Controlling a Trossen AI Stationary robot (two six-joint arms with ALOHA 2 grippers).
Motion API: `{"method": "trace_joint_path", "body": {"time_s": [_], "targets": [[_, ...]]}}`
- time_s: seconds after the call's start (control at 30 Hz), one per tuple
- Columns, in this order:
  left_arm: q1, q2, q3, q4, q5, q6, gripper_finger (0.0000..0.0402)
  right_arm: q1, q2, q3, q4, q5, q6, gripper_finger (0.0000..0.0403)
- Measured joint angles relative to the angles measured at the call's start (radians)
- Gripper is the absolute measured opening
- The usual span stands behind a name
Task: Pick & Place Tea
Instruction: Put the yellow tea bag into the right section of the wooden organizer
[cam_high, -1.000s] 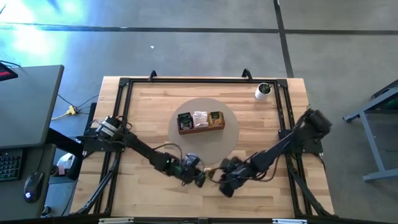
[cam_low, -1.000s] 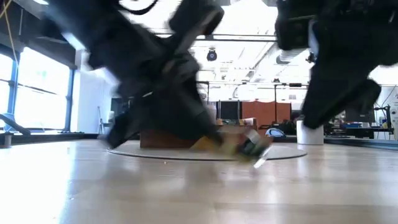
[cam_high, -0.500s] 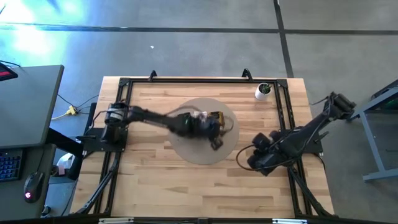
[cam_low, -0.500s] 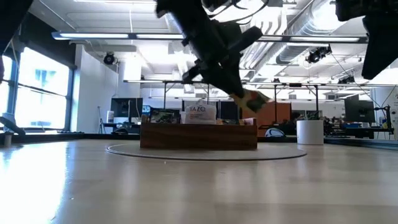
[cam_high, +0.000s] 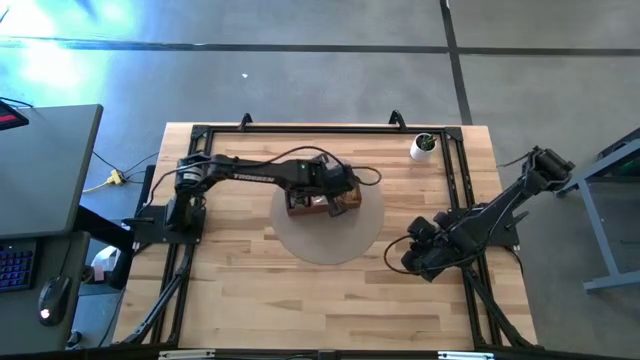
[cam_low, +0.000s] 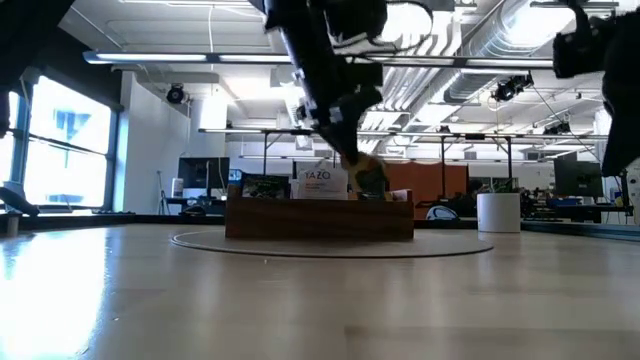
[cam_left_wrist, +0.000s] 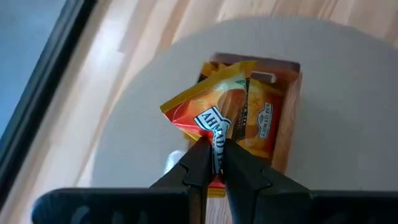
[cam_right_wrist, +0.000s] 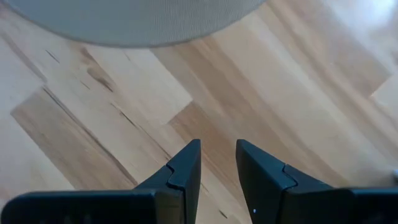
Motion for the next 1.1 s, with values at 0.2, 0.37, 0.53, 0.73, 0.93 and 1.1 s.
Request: {"method": "trace_joint_path", "body": {"time_s": [0.2, 0.37, 0.53, 0.73, 0.93, 1.1], "targets": [[0.001, 0.02, 0.002, 0.04, 0.017, -0.065, 0.0035, -0.001, 0.0, -0.065, 0.09, -0.043, -0.013, 0.0099], [0.001, 0.039, -0.004, 0.058, 0.028, -0.065, 0.0035, -0.001, 0.0, -0.079, 0.125, -0.042, -0.016, 0.0099], [0.001, 0.032, -0.001, 0.057, 0.031, 0.007, 0.0035, -0.001, 0.0, -0.079, 0.141, -0.04, -0.034, 0.0099], [0.001, 0.033, -0.002, 0.058, 0.023, 0.038, 0.0062, -0.001, 0.0, -0.078, 0.161, -0.035, -0.035, 0.0099], [0.0, 0.033, -0.002, 0.059, 0.023, 0.082, 0.0146, -0.001, 0.0, -0.078, 0.168, -0.028, -0.035, 0.0099], [-0.002, 0.033, -0.002, 0.063, -0.051, 0.108, 0.0191, -0.001, 0.0, -0.078, 0.183, -0.027, -0.035, 0.0099]]}}
